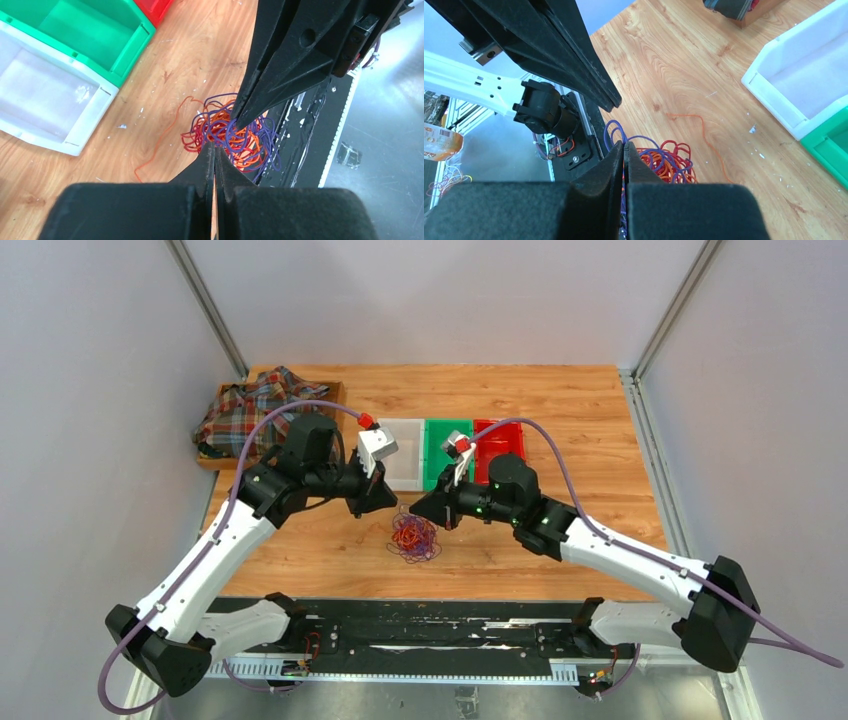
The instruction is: Untangle the cables
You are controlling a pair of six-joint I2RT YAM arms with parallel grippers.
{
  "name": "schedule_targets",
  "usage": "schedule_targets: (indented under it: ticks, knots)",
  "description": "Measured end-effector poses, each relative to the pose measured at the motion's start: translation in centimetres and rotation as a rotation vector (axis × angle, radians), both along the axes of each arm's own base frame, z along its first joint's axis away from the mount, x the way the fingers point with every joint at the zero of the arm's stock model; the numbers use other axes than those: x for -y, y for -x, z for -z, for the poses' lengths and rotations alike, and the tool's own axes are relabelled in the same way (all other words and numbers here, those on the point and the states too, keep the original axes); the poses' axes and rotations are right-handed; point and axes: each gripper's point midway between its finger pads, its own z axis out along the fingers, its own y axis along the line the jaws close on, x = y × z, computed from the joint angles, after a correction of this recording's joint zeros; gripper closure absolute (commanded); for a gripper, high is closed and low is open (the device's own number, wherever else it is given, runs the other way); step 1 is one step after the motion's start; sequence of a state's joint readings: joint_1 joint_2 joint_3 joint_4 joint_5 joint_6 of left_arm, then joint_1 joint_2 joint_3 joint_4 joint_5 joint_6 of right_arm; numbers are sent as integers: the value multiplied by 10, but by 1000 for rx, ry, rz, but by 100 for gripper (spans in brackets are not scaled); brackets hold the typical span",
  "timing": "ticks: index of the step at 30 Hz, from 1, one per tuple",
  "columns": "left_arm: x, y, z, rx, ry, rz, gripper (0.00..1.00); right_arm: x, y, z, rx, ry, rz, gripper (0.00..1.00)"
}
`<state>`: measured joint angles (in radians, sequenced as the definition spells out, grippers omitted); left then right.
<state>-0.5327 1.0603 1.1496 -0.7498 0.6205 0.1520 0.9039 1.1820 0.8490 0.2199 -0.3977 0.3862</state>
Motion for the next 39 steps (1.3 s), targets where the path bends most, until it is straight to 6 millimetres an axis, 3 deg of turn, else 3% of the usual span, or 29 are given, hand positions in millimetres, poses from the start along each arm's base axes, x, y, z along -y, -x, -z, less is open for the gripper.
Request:
schedule_targets:
  ticks: [3,4,7,9,11,14,16,25,31,39]
  knots:
    - [0,0,0,1,-1,2,99,4,-1,5,-3,10,19,80]
    - [0,0,1,1,-3,3,99,5,-2,6,-5,14,30,79]
    - [0,1,0,-1,-3,4,98,6,-6,9,9,24,61,85]
    - [0,2,0,-8,1,6,90,5,-7,10,24,29,75,91]
    - [0,4,1,-22,0,9,86,1,-7,11,37,31,82,88]
    - [-2,7,6,-41,-16,16,64,-3,-9,19,36,56,97,66]
    - [-5,10,13,-49,-42,26,48,1,-11,28,32,90,117,57]
    - [-25,35,77,-64,-198,161,15,44,9,63,-30,214,160,53]
    - [-6,59,109,-64,-285,336,14,73,22,95,-105,302,213,53]
    - [6,45,152,-97,-409,378,26,96,18,88,-76,297,303,54]
